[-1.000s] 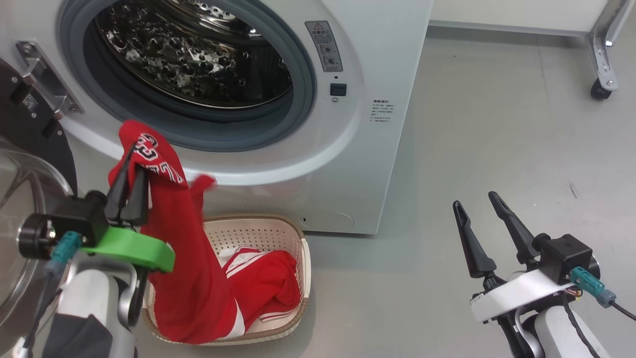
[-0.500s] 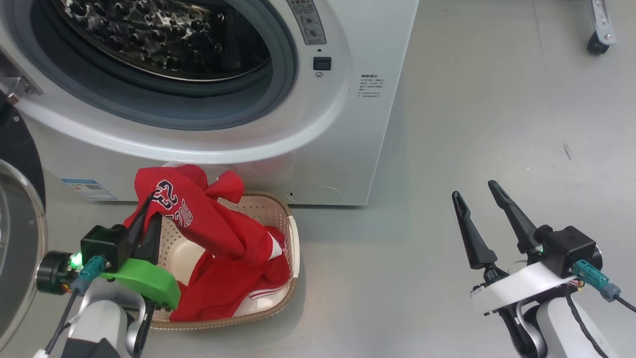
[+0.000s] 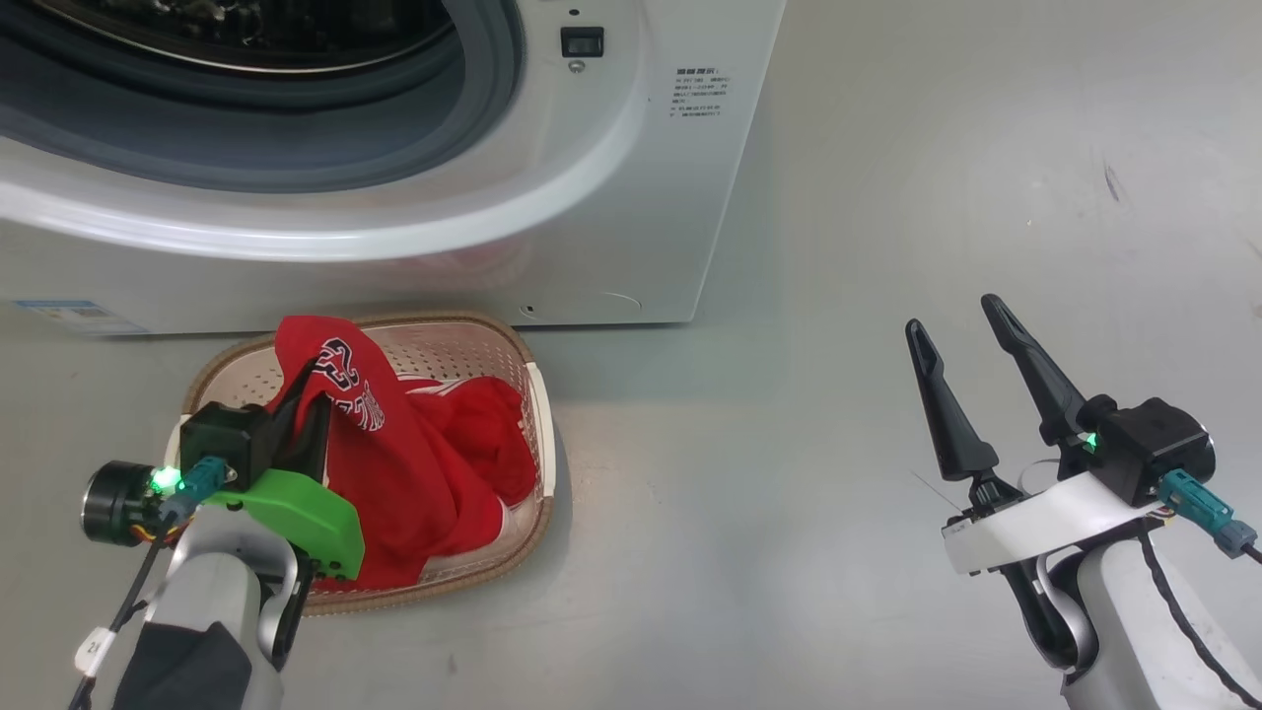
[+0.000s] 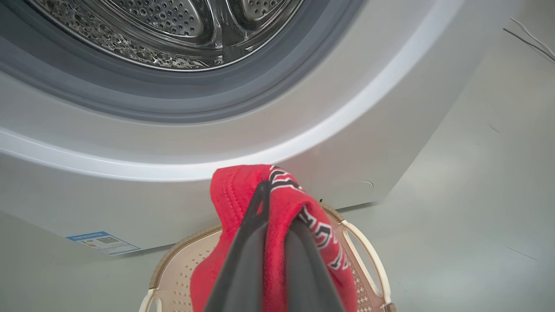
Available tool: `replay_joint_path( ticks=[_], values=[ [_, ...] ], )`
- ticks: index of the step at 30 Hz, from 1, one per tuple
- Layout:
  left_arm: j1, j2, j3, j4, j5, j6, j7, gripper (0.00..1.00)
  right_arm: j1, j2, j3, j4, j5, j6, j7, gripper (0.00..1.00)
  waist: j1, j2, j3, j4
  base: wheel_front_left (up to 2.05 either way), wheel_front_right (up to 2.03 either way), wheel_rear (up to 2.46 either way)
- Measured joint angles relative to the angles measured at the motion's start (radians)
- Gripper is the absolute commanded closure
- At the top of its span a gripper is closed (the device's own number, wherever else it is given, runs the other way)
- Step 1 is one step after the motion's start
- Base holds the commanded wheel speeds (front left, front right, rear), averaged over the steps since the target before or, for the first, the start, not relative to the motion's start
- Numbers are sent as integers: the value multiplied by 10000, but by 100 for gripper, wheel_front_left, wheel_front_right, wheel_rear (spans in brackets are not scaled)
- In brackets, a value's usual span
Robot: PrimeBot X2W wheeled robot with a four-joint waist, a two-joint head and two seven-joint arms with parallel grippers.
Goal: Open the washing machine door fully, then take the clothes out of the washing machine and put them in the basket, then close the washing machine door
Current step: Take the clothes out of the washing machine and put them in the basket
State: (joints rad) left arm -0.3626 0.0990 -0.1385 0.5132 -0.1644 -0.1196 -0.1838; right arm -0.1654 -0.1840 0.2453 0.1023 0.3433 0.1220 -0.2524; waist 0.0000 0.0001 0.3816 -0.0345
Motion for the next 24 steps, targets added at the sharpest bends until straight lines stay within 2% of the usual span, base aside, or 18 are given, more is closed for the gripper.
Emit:
replay_joint_path(
  ticks=[5,13,24],
  values=[
    [-325,-46,130,665,-38,15,307,100,-221,-50,-12,-75,0,0,0,0,0,0,505,-223,0,0,0],
    [-768,144,644,1954,-297,328,616,100,-367,-230,-146,-180,-29,0,0,0,0,0,1266,-494,0,0,0],
    [-1899,67,1032,3379,-598,629,740,100,-584,-650,-403,-449,-221,-2,-2,0,0,0,2247,-557,0,0,0]
  ],
)
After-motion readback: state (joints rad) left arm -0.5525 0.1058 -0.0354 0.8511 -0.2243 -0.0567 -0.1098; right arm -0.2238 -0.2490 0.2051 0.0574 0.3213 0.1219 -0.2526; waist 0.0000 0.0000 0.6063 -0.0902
